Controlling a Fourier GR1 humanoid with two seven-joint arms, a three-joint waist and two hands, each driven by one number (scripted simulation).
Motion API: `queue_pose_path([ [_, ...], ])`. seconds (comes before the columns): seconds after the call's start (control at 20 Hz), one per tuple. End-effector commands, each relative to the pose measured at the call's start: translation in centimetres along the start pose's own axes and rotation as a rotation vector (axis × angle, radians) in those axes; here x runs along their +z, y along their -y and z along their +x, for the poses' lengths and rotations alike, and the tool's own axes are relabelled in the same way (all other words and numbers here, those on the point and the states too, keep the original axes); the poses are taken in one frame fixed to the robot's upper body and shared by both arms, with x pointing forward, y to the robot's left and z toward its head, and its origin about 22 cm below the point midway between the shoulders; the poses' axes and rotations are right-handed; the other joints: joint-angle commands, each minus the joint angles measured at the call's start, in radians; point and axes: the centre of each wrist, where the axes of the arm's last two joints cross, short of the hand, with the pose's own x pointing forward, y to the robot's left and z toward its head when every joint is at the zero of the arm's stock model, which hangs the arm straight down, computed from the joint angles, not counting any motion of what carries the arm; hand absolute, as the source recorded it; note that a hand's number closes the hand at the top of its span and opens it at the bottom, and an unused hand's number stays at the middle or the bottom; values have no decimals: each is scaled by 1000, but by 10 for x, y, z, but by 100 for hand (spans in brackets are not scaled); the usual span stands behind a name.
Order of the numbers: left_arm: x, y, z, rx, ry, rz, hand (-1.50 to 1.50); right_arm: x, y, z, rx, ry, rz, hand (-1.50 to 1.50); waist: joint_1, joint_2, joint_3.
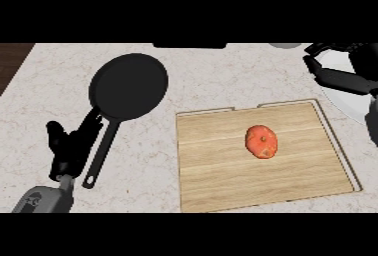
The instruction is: Pick the squash from the tray and place it in the plate
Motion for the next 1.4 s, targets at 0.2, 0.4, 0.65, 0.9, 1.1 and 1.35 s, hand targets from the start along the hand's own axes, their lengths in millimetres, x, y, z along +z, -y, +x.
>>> queue_pose_path([
  [0.2,29,37,-26,66,-72,-72,0,32,40,-54,-109,48,-164,-150,-9,-11,3],
  [0.4,23,18,-14,72,-55,-75,0,38,24,-61,-30,34,-70,-150,-14,-12,2],
  [0.65,28,45,-34,72,-84,-50,0,31,65,-23,229,-113,227,-150,-19,-14,0],
  [0.9,24,33,-26,61,-73,-53,0,24,38,1,366,-153,444,-150,-25,-16,0],
  [1.1,33,22,-28,62,-76,-58,0,18,17,20,436,-217,453,-150,-20,-15,1],
  [1.35,45,32,-38,78,-78,-60,0,34,-30,29,473,-241,529,-150,-25,-17,1],
])
